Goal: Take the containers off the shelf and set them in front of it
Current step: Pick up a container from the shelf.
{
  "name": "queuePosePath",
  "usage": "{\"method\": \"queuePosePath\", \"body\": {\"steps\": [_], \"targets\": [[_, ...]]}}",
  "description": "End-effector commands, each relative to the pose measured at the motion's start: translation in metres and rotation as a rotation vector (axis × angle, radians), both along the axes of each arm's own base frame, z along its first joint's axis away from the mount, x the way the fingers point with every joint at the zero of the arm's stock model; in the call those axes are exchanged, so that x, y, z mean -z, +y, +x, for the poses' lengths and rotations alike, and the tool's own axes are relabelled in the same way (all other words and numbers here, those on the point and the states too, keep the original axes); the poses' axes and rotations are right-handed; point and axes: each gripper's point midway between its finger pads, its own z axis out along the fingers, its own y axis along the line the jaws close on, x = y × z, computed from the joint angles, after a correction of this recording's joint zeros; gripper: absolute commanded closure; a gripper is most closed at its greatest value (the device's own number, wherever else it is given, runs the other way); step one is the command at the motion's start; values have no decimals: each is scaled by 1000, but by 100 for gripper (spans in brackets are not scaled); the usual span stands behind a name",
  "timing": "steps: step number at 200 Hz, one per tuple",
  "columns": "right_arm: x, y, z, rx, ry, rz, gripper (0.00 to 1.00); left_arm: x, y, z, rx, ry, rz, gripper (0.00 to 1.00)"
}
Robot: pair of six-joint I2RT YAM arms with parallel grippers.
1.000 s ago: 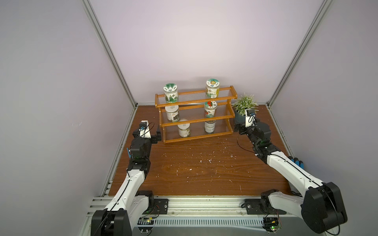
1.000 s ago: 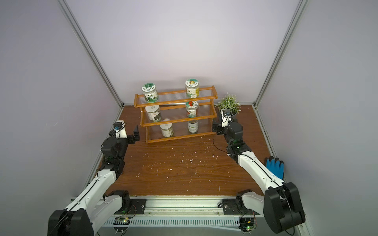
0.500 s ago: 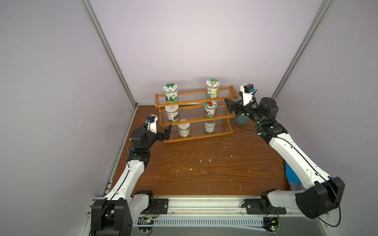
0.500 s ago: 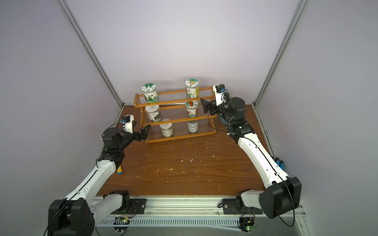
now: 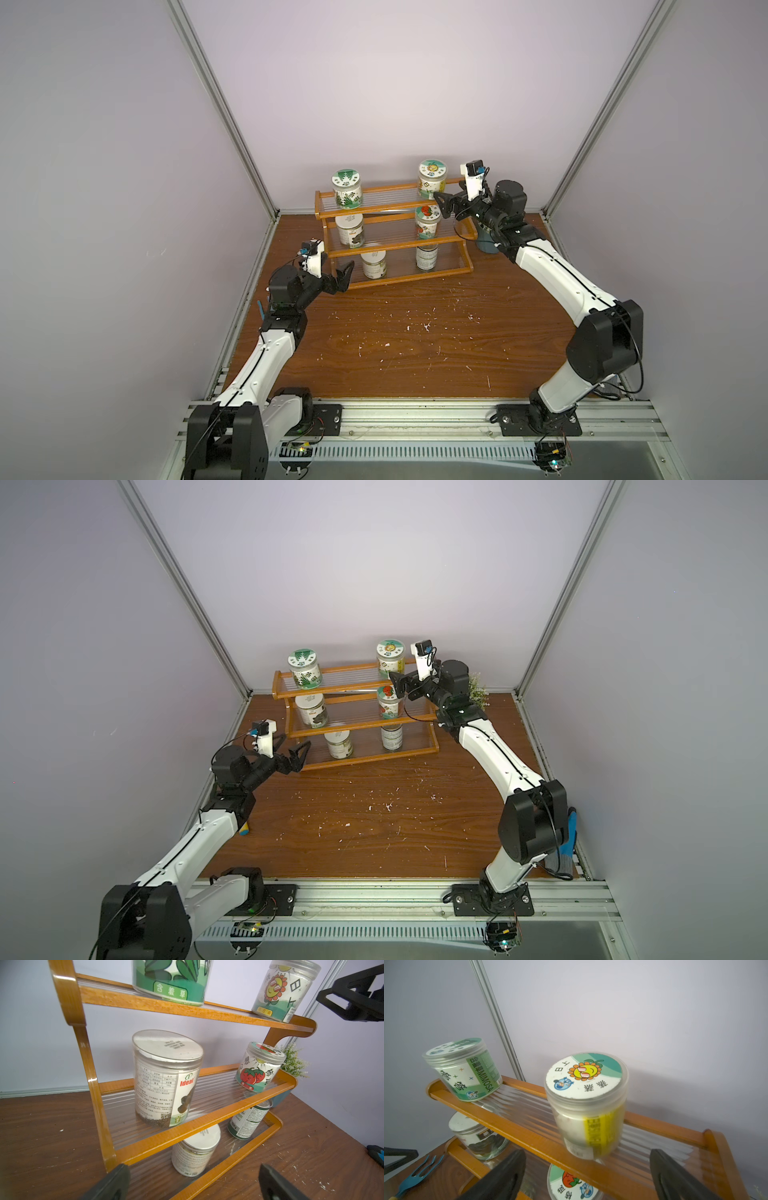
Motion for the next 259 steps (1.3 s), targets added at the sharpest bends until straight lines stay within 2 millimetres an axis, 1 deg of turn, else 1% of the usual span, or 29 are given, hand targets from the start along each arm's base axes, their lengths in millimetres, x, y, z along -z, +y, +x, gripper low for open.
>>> {"method": "queuePosePath", "body": {"steps": [1,17,47,95,120,172,220,259], "targets": [[-44,7,0,-1,-122,51,1,-13,-7,-3,27,-52,-5,0],[-44,11,5,17,-136,45,0,-12,-6,-3,25,-50,-5,0],[-42,10,14,77,-159,51,1,-10,-6,-3,21,-48,-2,0],[-35,23,24,44,-184,70,0,-10,-5,-5,15,-53,3,1],[-37,26,30,61,-209,74,0,-9,-4,-5,11,-54,7,0],[-45,35,34,81,-266,75,0,-8,-3,-4,3,-53,11,0],[-53,36,34,113,-287,76,0,-7,-2,-3,0,-52,12,0],[-46,34,48,160,-268,51,1,-6,-2,-3,-3,-52,13,0]]}}
